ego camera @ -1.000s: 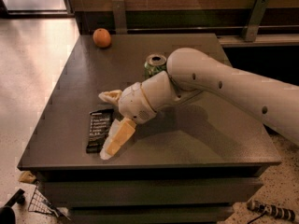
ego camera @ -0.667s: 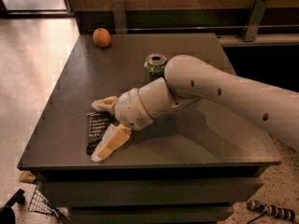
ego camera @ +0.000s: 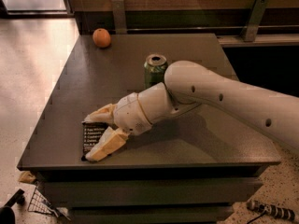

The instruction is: Move rxbar chocolate near orange

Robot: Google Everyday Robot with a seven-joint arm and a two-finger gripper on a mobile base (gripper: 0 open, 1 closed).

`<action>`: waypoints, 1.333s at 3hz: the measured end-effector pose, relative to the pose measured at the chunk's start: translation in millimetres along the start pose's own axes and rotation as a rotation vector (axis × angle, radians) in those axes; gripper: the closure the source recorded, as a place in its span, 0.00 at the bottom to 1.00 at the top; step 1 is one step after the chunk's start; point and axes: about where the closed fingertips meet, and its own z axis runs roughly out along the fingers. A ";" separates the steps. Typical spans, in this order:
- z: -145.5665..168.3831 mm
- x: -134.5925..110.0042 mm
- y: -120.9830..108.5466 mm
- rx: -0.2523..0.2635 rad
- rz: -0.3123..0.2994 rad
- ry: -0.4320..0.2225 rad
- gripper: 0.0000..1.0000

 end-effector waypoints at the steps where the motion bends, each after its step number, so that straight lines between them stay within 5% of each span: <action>1: -0.5 -1.0 -0.1 0.000 0.000 0.000 0.87; 2: 0.9 -2.1 0.8 -0.003 -0.002 0.000 1.00; 4: -10.6 -18.2 -12.2 -0.008 -0.004 0.034 1.00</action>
Offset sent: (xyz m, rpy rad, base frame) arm 0.0000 0.0000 0.0011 0.0000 0.0000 0.0000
